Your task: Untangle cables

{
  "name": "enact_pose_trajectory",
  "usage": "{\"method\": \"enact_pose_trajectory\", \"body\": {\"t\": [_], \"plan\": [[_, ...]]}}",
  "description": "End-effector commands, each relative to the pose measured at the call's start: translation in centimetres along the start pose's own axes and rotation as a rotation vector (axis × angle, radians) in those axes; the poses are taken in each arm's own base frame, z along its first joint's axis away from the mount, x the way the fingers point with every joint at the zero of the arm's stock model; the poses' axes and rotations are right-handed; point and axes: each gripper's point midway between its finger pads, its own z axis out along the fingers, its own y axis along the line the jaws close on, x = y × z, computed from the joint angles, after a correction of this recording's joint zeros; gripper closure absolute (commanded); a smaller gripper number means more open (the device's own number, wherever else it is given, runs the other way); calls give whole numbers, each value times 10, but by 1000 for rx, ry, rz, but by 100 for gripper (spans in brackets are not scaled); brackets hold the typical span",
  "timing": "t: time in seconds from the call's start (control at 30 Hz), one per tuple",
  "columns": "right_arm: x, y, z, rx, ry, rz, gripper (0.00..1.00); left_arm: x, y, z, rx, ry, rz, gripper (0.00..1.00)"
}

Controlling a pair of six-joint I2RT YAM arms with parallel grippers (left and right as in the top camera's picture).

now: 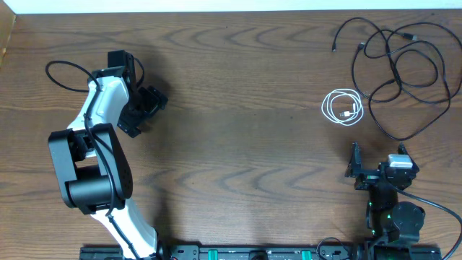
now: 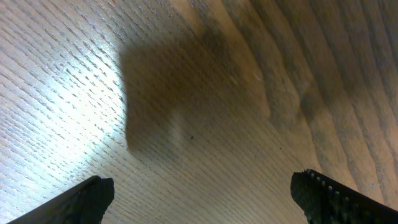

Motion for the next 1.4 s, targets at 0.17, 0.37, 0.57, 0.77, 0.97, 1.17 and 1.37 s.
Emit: {"method": "enact_pose_trajectory", "body": {"t": [0.17, 0.37, 0.57, 0.77, 0.97, 1.17, 1.37], "plan": [[1, -1, 0, 7, 0, 14, 1, 2, 4, 5, -22, 7, 7, 2], [1, -1, 0, 8, 0, 14, 1, 2, 4, 5, -22, 7, 7, 2], [1, -1, 0, 8, 0, 14, 1, 2, 5, 6, -25, 10, 4, 2], [1, -1, 0, 8, 0, 14, 1, -1, -1, -13, 11, -30, 9, 2], [1, -1, 0, 8, 0, 14, 1, -8, -11, -65, 105, -138, 19, 2], [1, -1, 0, 8, 0, 14, 1, -7, -18, -136, 231, -282, 33, 2], [1, -1, 0, 8, 0, 14, 1, 2, -16, -198, 343, -410, 44, 2]]}}
